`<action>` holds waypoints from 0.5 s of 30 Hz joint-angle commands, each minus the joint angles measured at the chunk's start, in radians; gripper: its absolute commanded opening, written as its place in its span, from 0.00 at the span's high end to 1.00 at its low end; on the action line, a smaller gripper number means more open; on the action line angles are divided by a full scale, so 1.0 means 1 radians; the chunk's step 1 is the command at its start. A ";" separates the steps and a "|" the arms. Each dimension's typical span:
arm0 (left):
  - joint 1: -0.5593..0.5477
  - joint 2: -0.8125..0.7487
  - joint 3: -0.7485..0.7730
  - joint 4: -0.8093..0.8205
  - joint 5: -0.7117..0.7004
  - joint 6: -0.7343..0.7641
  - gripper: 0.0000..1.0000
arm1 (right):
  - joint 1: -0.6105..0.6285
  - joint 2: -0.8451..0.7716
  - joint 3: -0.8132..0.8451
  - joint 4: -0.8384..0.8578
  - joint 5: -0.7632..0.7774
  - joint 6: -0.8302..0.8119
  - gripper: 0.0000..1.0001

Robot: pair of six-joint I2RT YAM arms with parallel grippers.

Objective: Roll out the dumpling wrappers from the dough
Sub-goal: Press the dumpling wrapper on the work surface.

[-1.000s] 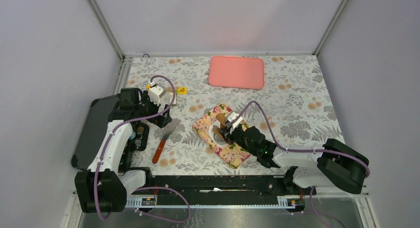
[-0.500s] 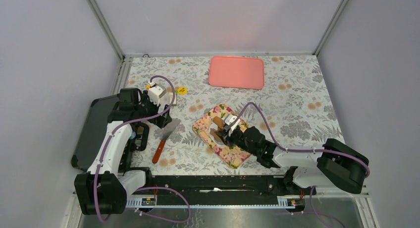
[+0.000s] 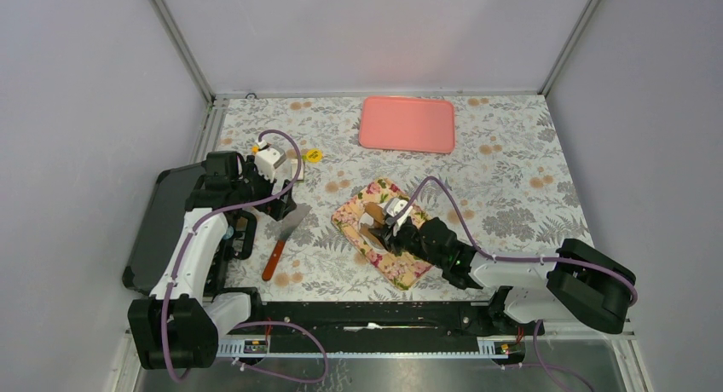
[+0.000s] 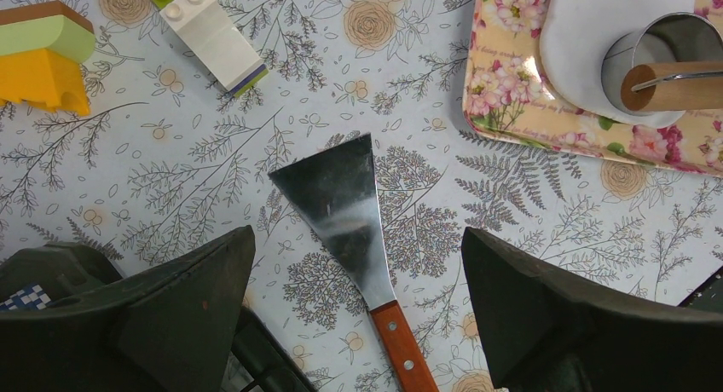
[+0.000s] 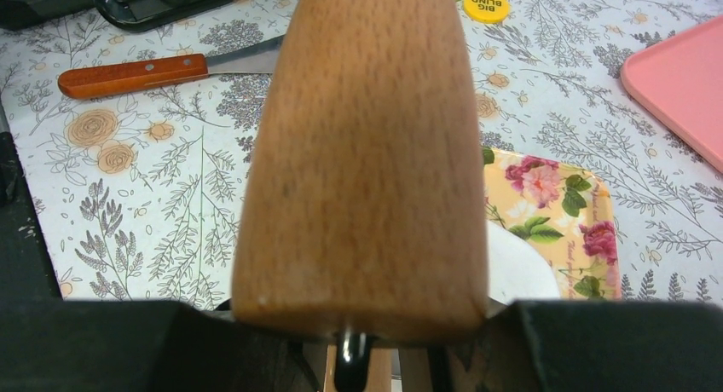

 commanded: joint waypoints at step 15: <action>0.006 -0.031 0.020 0.010 0.046 0.014 0.01 | -0.136 0.010 -0.070 -0.218 -0.014 0.043 1.00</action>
